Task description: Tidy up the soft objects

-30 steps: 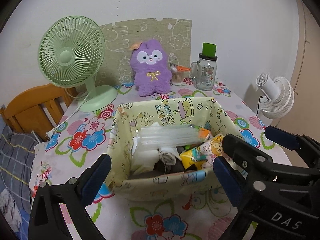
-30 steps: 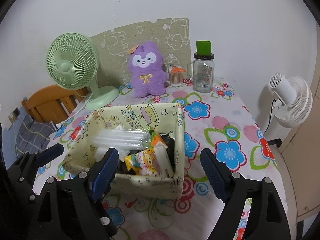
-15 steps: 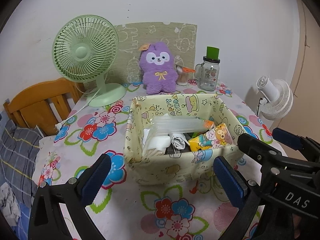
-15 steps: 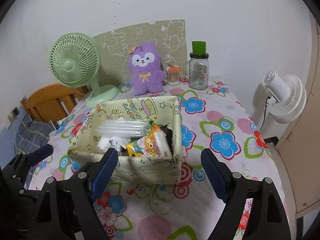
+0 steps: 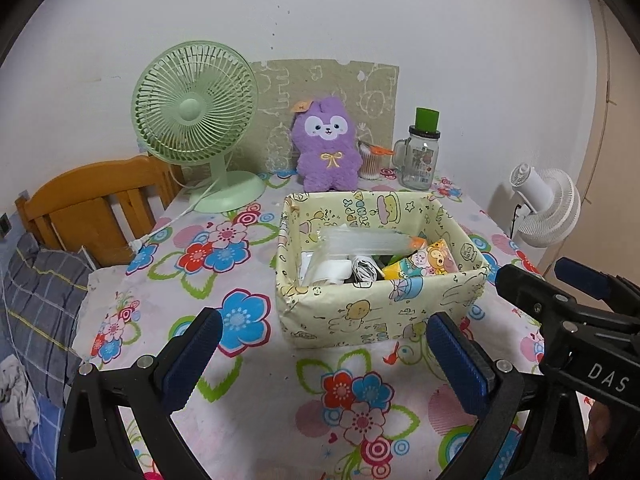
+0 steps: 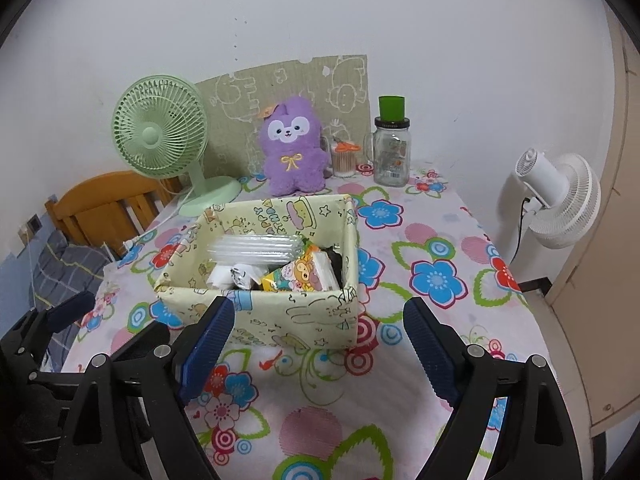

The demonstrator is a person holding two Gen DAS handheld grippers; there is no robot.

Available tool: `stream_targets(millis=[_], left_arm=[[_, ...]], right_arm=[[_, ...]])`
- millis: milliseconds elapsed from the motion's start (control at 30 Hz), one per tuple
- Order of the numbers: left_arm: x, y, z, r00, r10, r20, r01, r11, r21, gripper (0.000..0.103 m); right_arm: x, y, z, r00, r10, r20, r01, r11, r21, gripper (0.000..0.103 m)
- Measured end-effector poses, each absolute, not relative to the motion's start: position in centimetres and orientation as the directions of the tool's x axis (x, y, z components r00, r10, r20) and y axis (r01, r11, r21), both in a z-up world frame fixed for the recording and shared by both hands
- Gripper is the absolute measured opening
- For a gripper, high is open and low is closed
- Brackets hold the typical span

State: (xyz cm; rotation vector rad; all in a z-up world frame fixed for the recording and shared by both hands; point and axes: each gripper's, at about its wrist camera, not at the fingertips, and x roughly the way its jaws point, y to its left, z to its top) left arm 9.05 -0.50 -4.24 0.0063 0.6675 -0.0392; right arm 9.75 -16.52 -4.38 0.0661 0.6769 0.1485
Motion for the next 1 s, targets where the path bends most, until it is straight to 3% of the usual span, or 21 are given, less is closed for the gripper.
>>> stream_targets(millis=[1000], left_arm=[[2.0, 0.2, 0.0, 0.859, -0.034, -0.511, 0.026, 0.999, -0.023, 0.103]], right_arm=[[2.7, -17.7, 0.1, 0.858, 0.113, -0.501, -0.093, 0.994, 0.066, 0.096]])
